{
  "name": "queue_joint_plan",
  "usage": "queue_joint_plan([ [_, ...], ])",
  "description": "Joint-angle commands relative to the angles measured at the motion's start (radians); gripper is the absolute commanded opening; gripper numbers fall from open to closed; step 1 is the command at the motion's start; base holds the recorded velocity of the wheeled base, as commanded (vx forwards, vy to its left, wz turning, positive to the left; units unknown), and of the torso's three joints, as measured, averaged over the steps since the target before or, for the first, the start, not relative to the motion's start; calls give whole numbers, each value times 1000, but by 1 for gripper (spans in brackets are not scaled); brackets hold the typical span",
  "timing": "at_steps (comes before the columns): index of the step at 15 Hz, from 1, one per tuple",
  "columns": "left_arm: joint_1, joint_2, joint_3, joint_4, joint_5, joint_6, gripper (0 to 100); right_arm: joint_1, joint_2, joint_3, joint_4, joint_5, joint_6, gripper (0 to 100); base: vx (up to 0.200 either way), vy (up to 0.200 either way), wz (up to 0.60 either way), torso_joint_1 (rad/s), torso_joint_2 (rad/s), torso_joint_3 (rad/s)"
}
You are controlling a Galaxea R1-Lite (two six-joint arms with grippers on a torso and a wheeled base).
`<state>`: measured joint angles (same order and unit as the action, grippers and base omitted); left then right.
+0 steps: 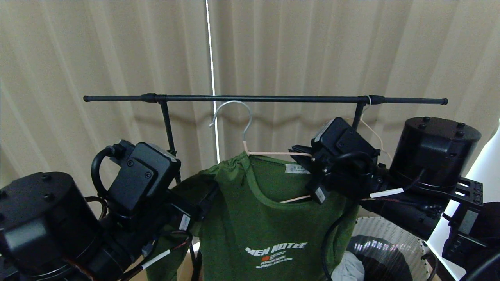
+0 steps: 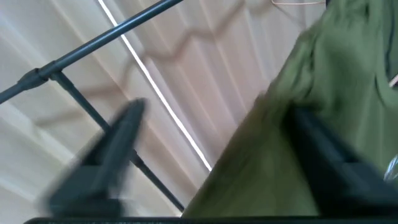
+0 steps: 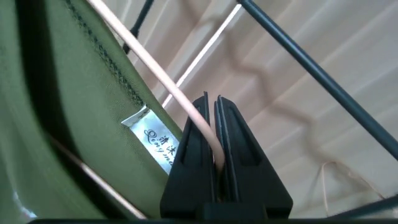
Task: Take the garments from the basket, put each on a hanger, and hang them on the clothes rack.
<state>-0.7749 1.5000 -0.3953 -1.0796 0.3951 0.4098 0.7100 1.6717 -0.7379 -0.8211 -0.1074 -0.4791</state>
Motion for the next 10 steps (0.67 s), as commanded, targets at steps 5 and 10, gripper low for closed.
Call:
queue_joint_plan([
  [5, -1, -75, 49, 4, -61, -12, 100, -115, -102, 69, -9, -17, 5, 0, 0, 0, 0, 0, 0, 0],
  [10, 42, -80, 151, 3, -62, -69, 100, -147, -188, 129, -10, -14, 54, 0, 0, 0, 0, 0, 0, 0],
])
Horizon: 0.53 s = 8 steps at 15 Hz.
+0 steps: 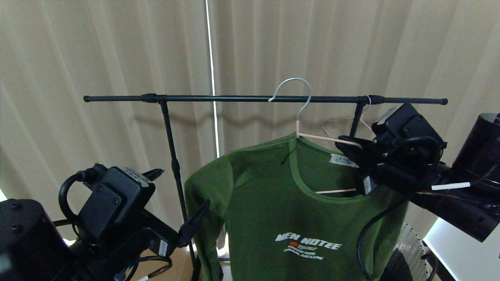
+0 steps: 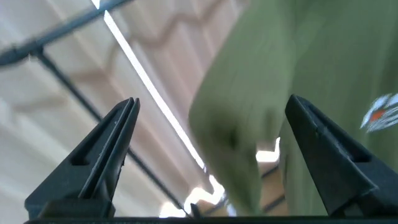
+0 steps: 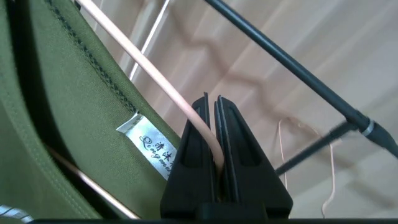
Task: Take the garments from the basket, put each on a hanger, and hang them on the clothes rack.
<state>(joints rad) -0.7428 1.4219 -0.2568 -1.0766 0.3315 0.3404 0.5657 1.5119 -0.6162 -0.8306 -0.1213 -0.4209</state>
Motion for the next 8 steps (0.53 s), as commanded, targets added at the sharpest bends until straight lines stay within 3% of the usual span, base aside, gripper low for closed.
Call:
queue_joint_plan([
  [1, 26, 5, 47, 0, -6, -1, 100, -3, -48, 12, 1, 0, 19, 0, 0, 0, 0, 0, 0, 0],
  [5, 137, 60, 62, 0, -111, -17, 100, -3, -113, 44, 1, 9, 34, 0, 0, 0, 0, 0, 0, 0],
  [8, 157, 106, 47, -2, -161, -41, 100, -3, -121, 46, 1, 11, 36, 0, 0, 0, 0, 0, 0, 0],
])
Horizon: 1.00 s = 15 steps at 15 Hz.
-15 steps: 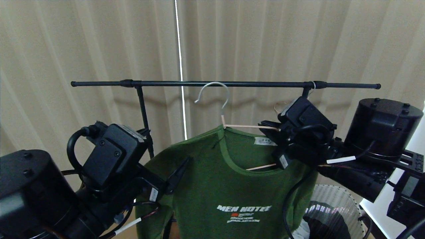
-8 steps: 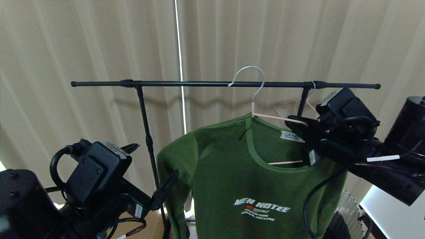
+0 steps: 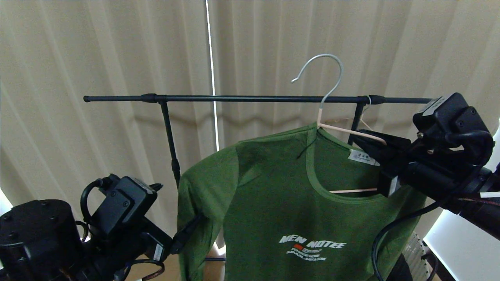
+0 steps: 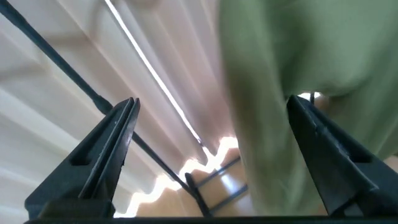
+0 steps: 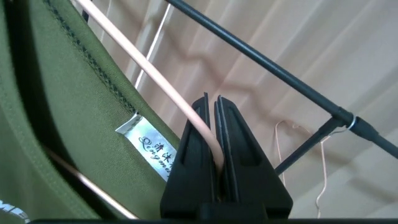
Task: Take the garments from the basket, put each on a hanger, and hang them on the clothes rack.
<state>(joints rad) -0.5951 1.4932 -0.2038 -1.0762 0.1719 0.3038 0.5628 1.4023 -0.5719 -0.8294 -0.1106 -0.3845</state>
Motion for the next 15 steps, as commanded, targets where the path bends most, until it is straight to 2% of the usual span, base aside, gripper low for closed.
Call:
queue_joint_plan([
  [1, 6, 36, -12, -2, -3, -8, 0, 2, -9, 0, -1, 0, -1, 0, 0, 0, 0, 0, 0, 0],
  [3, 9, 36, -16, -1, -2, -8, 0, 2, -6, -3, -1, 0, -1, 0, 0, 0, 0, 0, 0, 0],
  [5, 52, 32, 7, -1, 6, 1, 0, -1, -3, -8, -1, -4, 3, 0, 0, 0, 0, 0, 0, 0],
  [6, 120, 18, 58, -2, 15, 49, 0, -18, 0, -6, 1, -11, 7, 0, 0, 0, 0, 0, 0, 0],
  [7, 133, 10, 67, -2, 17, 67, 0, -23, 0, -6, 1, -11, 7, 0, 0, 0, 0, 0, 0, 0],
  [8, 222, -34, 104, -2, 14, 133, 0, -47, 1, -9, 1, -12, 7, 0, 0, 0, 0, 0, 0, 0],
  [9, 247, -54, 103, -2, 12, 138, 0, -50, 1, -11, 1, -12, 7, 0, 0, 0, 0, 0, 0, 0],
  [12, 241, -88, 103, -2, 8, 130, 0, -50, 3, -8, 4, -12, 9, 0, 0, 0, 0, 0, 0, 0],
  [13, 230, -97, 103, -2, 4, 124, 100, -50, 1, -8, 6, -14, 7, 0, 0, 0, 0, 0, 0, 0],
  [15, 190, -117, 83, -2, 3, 60, 100, -64, 1, -6, 12, -24, 7, 0, 0, 0, 0, 0, 0, 0],
])
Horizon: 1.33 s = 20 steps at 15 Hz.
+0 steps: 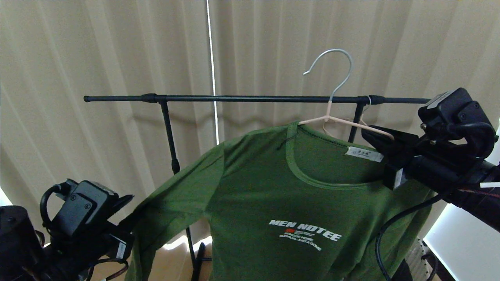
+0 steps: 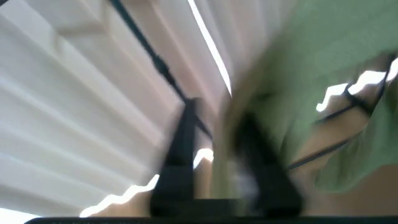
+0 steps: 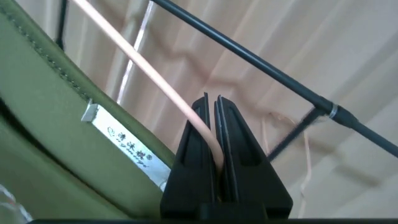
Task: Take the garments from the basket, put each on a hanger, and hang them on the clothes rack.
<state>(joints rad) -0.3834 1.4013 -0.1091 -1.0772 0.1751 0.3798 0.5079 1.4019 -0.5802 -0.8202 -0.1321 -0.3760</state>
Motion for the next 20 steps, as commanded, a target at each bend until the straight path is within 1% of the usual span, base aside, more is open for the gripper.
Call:
queue_joint_plan([
  [1, -37, -39, -20, -1, 0, -55, 100, -31, 2, 8, 12, -6, -3, 0, 0, 0, 0, 0, 0, 0],
  [3, -37, -73, -34, 0, -2, -65, 100, -86, -1, 16, 78, -37, -4, 0, 0, 0, 0, 0, 0, 0],
  [4, -40, -108, -40, 0, 0, -68, 100, -117, -8, 14, 158, -84, -3, 0, 0, 0, 0, 0, 0, 0],
  [5, -38, -131, -38, 0, 0, -68, 100, -123, -8, 13, 179, -101, -1, 0, 0, 0, 0, 0, 0, 0],
  [6, -37, -168, -26, 2, 0, -76, 100, -149, -4, 17, 190, -141, -1, 0, 0, 0, 0, 0, 0, 0],
  [7, -38, -196, 3, 2, -2, -102, 100, -158, 2, 20, 190, -162, -1, 0, 0, 0, 0, 0, 0, 0],
  [8, -40, -217, 29, 2, -3, -131, 100, -160, 3, 20, 190, -165, 0, 0, 0, 0, 0, 0, 0, 0],
  [9, -40, -222, 42, 2, -6, -140, 100, -160, 5, 20, 190, -167, 0, 0, 0, 0, 0, 0, 0, 0],
  [17, -32, -229, 37, 3, -14, -139, 100, -161, 32, 46, 182, -193, 12, 0, 0, 0, 0, 0, 0, 0],
  [20, -29, -231, 40, 3, -14, -139, 100, -161, 38, 45, 184, -196, 14, 0, 200, 0, 0, -1, 4, 2],
])
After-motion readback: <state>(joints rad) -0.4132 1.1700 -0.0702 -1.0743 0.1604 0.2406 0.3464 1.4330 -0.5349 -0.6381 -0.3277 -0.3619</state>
